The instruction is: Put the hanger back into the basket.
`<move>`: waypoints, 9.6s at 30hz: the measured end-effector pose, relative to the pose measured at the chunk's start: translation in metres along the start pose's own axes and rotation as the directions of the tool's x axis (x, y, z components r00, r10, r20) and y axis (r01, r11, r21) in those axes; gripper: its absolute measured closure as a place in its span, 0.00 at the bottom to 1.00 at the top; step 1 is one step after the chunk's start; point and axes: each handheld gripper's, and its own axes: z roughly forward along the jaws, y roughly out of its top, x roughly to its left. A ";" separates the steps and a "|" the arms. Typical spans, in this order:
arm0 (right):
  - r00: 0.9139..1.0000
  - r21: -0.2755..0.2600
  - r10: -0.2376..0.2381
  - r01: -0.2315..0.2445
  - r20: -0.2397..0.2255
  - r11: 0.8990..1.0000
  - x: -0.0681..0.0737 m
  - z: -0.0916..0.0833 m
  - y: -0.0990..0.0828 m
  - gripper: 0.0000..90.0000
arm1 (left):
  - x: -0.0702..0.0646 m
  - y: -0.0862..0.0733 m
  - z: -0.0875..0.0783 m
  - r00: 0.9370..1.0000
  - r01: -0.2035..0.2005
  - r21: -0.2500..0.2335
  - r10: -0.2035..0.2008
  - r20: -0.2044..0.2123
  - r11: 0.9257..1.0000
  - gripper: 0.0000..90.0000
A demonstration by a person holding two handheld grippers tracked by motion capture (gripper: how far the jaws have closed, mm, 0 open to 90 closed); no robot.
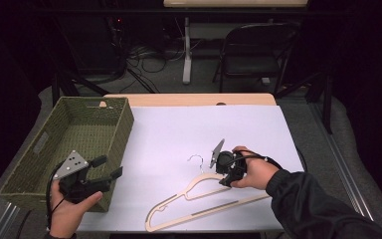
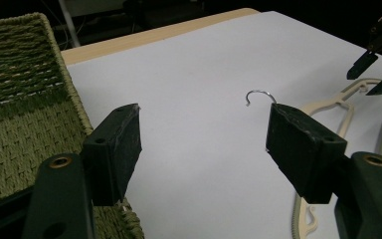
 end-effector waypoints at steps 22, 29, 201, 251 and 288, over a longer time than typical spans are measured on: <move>0.988 0.067 -0.128 0.134 -0.084 0.989 0.008 0.033 0.033 0.77 | -0.004 0.000 0.002 1.000 -0.012 -0.008 0.012 0.015 1.000 0.33; 0.980 0.089 -0.163 0.173 -0.111 0.981 0.012 0.043 0.037 0.79 | -0.003 0.000 0.003 1.000 -0.013 -0.009 0.013 0.013 1.000 0.33; 0.877 0.100 -0.476 0.470 0.062 0.877 0.044 0.021 0.043 0.94 | -0.081 -0.005 0.161 0.830 -0.149 0.401 -0.105 0.547 0.904 0.78; 0.937 -0.028 -0.339 0.342 0.082 0.939 0.039 0.004 0.029 0.71 | -0.077 -0.002 0.166 0.736 -0.176 0.456 -0.191 0.650 0.872 0.97; 0.956 -0.112 -0.237 0.258 0.173 0.960 0.028 -0.011 0.010 0.56 | -0.052 0.032 0.126 0.977 -0.062 0.294 -0.003 0.213 0.954 0.97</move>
